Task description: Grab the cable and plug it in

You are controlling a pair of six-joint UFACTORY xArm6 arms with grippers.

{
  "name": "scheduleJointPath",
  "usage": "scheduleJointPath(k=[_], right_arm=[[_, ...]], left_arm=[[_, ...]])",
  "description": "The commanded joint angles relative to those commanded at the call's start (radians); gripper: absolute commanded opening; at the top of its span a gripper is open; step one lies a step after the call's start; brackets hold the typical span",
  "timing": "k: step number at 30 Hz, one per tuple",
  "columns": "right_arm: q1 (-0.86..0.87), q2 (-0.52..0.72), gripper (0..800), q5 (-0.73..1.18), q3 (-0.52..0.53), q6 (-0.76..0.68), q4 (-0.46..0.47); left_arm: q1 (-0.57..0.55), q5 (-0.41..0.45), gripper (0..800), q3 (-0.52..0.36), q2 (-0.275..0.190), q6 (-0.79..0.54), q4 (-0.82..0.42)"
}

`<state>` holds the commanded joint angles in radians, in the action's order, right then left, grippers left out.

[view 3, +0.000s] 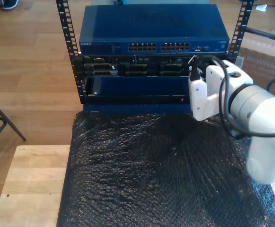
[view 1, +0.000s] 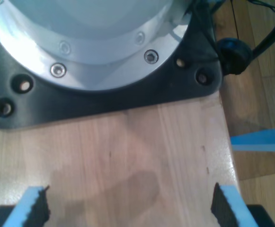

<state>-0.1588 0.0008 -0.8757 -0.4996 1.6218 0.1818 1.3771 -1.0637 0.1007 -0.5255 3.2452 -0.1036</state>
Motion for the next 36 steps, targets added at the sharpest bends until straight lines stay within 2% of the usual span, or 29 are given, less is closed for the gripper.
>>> scheduleJointPath(k=[4,13,19,31,36], right_arm=[[-0.061,-0.031,0,-0.026,-0.005,0.011,-0.092],[-0.069,-0.029,0,-0.025,0.0,0.008,-0.087],[-0.075,-0.054,0,-0.025,-0.052,0.008,-0.084],[-0.066,-0.097,0,-0.026,-0.055,0.005,-0.086],[-0.057,-0.11,0,-0.021,-0.094,0.006,-0.087]], left_arm=[[0.0,0.0,800,0.0,0.0,0.0,0.0],[0.0,0.0,800,0.0,0.0,0.0,0.0],[0.0,0.0,800,0.0,0.0,0.0,0.0],[0.0,0.0,800,0.0,0.0,0.0,0.0],[0.0,0.0,800,0.0,0.0,0.0,0.0]])
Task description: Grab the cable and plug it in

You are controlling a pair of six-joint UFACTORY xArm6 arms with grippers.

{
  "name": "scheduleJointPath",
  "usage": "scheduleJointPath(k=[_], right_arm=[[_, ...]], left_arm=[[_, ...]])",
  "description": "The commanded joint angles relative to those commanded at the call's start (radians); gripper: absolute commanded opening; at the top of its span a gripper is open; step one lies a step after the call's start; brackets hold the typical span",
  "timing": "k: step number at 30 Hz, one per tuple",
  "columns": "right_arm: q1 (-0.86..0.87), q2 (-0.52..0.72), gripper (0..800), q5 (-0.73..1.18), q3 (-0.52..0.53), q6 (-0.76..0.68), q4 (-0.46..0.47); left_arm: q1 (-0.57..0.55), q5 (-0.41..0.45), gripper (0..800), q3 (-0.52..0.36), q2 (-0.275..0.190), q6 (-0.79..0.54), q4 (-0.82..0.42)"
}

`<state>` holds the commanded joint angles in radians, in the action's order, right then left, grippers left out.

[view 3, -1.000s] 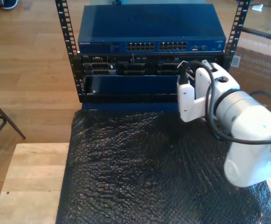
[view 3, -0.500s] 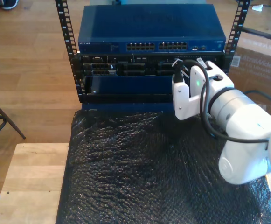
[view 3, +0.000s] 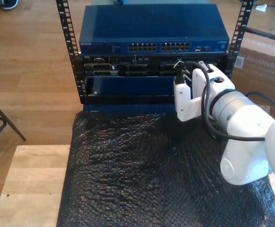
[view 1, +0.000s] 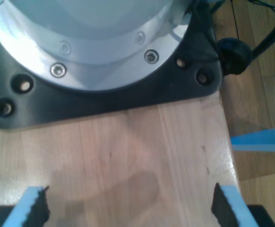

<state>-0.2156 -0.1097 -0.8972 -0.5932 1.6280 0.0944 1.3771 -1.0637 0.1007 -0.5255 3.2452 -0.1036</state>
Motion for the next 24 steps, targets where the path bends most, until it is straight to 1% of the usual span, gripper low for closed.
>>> scheduleJointPath(k=[8,13,16,22,24], right_arm=[[0.003,-0.094,0,-0.02,-0.075,-0.003,-0.003],[0.005,-0.187,0,-0.115,-0.144,-0.003,-0.006],[0.006,-0.216,0,-0.157,-0.175,-0.003,-0.018],[0.0,-0.241,0,-0.186,-0.192,0.0,-0.144],[-0.002,-0.256,0,-0.212,-0.19,0.0,-0.155]], left_arm=[[0.0,0.0,800,0.0,0.0,0.0,0.0],[0.0,0.0,800,0.0,0.0,0.0,0.0],[0.0,0.0,800,0.0,0.0,0.0,0.0],[0.0,0.0,800,0.0,0.0,0.0,0.0],[0.0,0.0,800,0.0,0.0,0.0,0.0]])
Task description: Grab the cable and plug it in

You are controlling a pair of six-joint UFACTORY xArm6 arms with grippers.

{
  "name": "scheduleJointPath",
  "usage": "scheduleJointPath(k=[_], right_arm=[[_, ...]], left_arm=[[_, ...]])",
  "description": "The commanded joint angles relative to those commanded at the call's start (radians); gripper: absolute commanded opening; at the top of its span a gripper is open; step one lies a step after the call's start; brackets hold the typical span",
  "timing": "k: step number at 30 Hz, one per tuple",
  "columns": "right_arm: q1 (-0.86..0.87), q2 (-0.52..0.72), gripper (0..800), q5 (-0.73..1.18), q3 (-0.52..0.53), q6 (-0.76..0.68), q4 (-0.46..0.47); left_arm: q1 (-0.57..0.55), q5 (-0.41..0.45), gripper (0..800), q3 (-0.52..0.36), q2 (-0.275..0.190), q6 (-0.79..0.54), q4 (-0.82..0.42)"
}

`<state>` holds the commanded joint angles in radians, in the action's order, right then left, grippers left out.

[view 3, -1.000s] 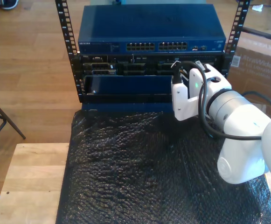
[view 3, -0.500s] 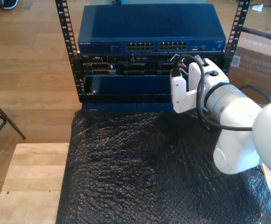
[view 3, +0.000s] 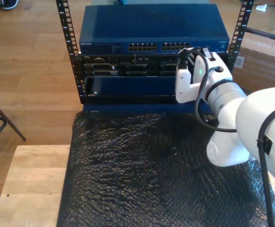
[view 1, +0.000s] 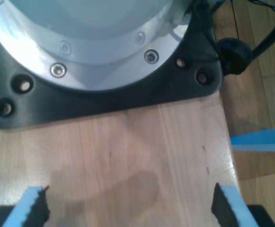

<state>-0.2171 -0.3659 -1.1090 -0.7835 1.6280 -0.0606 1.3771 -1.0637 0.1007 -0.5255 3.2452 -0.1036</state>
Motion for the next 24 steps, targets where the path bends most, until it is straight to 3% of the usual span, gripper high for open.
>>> scheduleJointPath(k=[10,18,24], right_arm=[[-0.002,-0.023,0,-0.038,-0.009,-0.009,-0.012],[-0.063,-0.147,0,-0.173,-0.112,0.0,-0.135],[-0.1,-0.166,0,-0.207,-0.124,0.002,-0.192]], left_arm=[[0.0,0.0,800,0.0,0.0,0.0,0.0],[0.0,0.0,800,0.0,0.0,0.0,0.0],[0.0,0.0,800,0.0,0.0,0.0,0.0]])
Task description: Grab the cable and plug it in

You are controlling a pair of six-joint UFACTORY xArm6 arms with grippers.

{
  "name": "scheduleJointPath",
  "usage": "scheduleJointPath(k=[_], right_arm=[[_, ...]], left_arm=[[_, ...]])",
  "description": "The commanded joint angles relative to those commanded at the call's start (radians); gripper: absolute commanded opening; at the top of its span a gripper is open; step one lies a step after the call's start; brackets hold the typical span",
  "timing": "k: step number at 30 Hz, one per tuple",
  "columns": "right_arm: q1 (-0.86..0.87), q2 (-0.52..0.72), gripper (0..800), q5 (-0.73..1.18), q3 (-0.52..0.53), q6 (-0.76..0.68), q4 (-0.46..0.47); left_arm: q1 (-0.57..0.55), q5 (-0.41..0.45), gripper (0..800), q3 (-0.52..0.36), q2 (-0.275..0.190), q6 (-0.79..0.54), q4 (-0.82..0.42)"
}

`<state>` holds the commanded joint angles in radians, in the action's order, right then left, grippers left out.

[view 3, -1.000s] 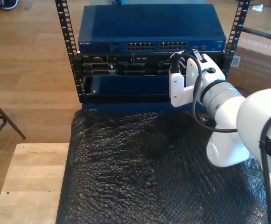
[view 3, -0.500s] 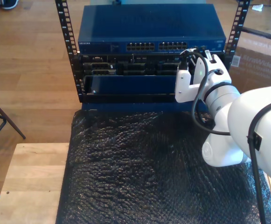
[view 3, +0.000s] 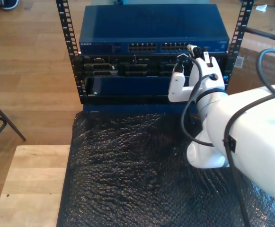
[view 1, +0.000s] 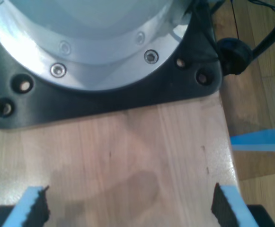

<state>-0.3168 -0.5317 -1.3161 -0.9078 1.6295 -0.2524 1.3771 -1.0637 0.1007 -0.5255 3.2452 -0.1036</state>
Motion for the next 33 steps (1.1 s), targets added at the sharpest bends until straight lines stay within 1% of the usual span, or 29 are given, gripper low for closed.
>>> scheduleJointPath(k=[3,7,11,15,21,33], right_arm=[[-0.006,-0.035,0,-0.018,-0.021,0.018,-0.032],[-0.035,-0.063,0,-0.02,-0.066,0.054,-0.109],[-0.041,-0.072,0,-0.018,-0.091,0.063,-0.138],[-0.046,-0.097,0,-0.02,-0.112,0.071,-0.143],[-0.049,-0.109,0,-0.018,-0.117,0.071,-0.144],[-0.046,-0.15,0,-0.014,-0.173,0.071,-0.146]], left_arm=[[0.0,0.0,800,0.0,0.0,0.0,0.0],[0.0,0.0,800,0.0,0.0,0.0,0.0],[0.0,0.0,800,0.0,0.0,0.0,0.0],[0.0,0.0,800,0.0,0.0,0.0,0.0],[0.0,0.0,800,0.0,0.0,0.0,0.0],[0.0,0.0,800,0.0,0.0,0.0,0.0]])
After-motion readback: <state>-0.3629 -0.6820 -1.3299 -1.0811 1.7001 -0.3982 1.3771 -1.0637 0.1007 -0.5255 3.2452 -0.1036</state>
